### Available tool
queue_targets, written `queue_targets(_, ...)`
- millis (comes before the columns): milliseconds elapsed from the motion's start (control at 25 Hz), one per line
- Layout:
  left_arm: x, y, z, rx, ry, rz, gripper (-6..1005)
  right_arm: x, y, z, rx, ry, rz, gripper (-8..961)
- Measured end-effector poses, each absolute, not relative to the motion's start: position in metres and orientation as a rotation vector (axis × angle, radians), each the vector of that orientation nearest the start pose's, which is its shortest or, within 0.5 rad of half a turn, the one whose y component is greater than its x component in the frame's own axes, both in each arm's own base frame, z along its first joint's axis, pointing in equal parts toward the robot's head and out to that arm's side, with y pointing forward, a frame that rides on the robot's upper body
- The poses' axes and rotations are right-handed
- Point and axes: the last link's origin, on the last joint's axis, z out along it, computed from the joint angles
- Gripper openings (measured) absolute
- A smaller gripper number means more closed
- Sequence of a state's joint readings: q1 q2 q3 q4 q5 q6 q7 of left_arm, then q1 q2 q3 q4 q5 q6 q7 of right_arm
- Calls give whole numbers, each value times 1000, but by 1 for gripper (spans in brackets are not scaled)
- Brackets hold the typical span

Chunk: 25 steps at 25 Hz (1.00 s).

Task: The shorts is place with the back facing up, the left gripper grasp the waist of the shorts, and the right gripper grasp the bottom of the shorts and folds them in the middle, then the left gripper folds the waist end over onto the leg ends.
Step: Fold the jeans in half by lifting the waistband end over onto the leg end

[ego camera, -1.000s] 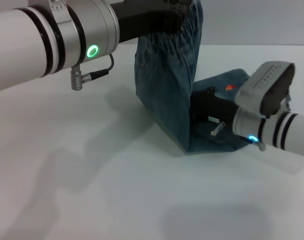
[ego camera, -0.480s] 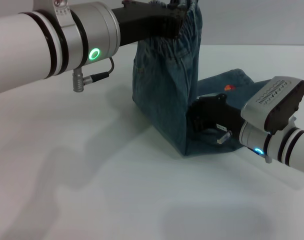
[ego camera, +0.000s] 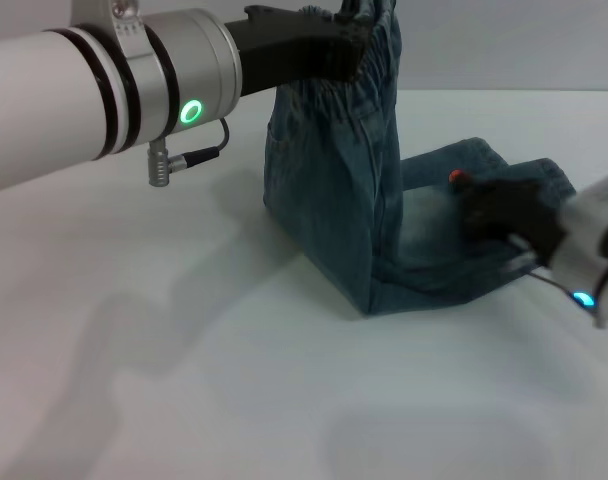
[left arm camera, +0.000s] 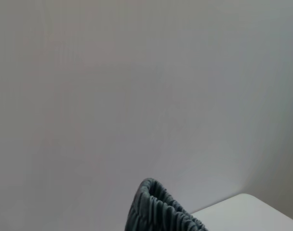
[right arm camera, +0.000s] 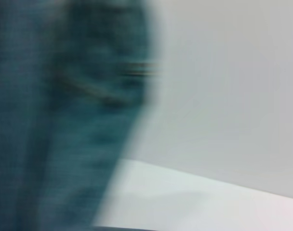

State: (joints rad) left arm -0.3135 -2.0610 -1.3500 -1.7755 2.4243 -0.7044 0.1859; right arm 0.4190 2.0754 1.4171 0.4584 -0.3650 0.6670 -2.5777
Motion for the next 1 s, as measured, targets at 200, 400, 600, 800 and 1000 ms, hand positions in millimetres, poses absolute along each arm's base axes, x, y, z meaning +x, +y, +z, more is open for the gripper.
queue_targets(200,-65,345,-6,-2312,-736,-621,92,335,347,-27,-1893,707,495,-1)
queue_targets(400,-67,349,-19,-2333,-756,-627,92,367,326,-2,-1742,774,483,-1)
queue_targets(600,-62,350,-34,-2368,-750,-636,92,382,305,11,-1667,790,479,0)
queue_targets(800,-56,350,-42,-2385,-737,-650,89,392,293,21,-1618,800,467,0)
queue_targets(1000,-49,350,-52,-2395,-716,-680,92,395,288,20,-1616,810,457,0)
